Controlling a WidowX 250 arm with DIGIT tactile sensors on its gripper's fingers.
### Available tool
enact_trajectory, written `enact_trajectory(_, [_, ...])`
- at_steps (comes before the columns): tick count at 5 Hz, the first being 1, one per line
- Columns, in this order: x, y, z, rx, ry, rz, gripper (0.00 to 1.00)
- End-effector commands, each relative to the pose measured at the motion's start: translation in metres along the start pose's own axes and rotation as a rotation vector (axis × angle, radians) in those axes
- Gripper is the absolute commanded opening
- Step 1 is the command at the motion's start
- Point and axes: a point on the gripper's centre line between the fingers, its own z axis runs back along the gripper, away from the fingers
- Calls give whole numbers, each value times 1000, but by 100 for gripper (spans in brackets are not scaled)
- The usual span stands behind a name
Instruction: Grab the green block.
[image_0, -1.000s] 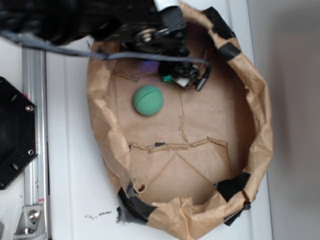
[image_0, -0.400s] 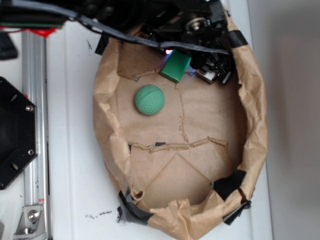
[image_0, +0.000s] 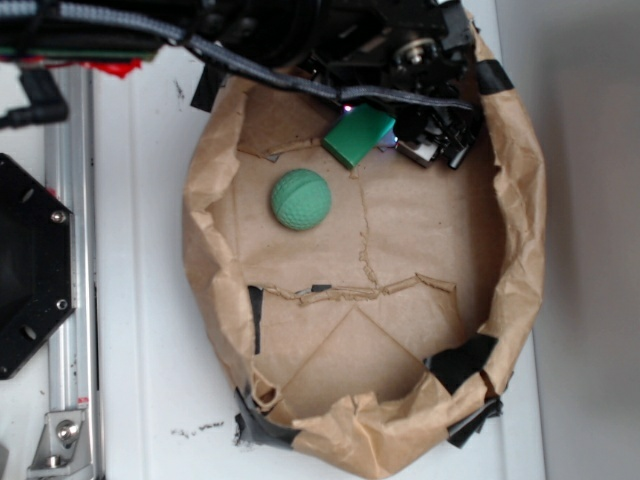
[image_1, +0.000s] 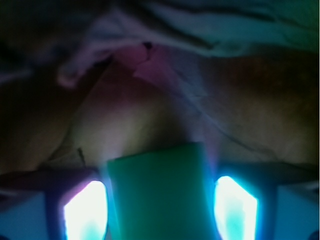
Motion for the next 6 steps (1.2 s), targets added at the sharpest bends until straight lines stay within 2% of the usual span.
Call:
enact_trajectory(1, [-20,-7,36,-39,-57,-296,0])
enact_trajectory(2, [-44,-27,87,-88,-99,-543,0])
enact_trajectory(3, [-65,-44,137,-96,-133,-797,0])
enact_trajectory(4, [-62,-39,172,-78,-158,-948,0])
enact_trajectory(5, [-54,-33,181,-104,-131,-981,0])
enact_trajectory(6, [-52,-30,180,-106,-112,-972,0])
